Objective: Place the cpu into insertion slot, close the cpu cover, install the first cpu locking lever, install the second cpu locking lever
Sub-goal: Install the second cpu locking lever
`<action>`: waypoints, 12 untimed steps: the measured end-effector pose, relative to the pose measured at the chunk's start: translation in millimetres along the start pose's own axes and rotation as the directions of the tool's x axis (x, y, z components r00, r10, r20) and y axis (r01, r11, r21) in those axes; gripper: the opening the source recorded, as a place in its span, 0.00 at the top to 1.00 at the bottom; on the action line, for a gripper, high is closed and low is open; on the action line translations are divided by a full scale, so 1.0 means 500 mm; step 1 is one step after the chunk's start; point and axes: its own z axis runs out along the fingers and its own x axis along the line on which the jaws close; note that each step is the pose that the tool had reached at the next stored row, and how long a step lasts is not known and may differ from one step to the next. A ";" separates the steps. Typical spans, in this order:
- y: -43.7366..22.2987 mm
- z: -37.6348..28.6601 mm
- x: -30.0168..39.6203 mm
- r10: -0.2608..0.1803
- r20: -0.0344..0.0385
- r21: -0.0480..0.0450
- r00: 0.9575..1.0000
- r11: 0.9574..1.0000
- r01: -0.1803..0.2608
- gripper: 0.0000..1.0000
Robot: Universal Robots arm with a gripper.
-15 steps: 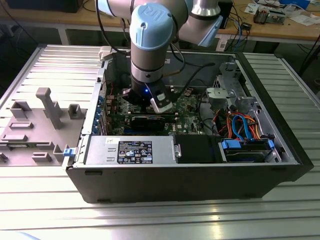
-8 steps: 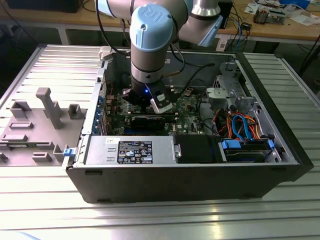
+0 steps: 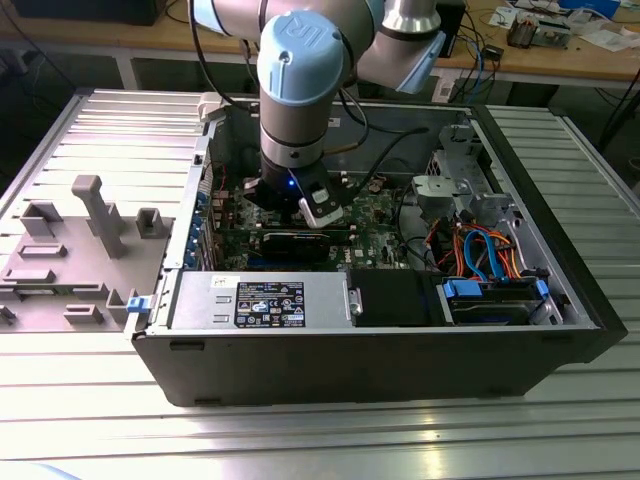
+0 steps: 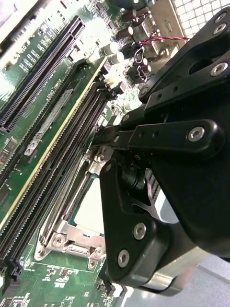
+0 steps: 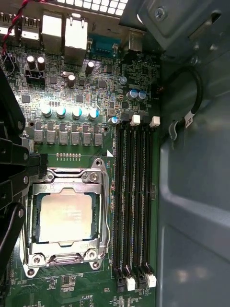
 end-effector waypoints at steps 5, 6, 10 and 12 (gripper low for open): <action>0.006 -0.022 0.001 0.000 0.000 0.000 1.000 1.000 0.000 0.89; 0.008 -0.028 0.001 0.000 0.000 0.000 1.000 1.000 0.000 0.89; 0.012 -0.046 0.001 0.000 0.000 0.000 1.000 1.000 0.000 0.89; 0.012 -0.046 0.001 0.000 0.000 0.000 1.000 1.000 0.000 0.89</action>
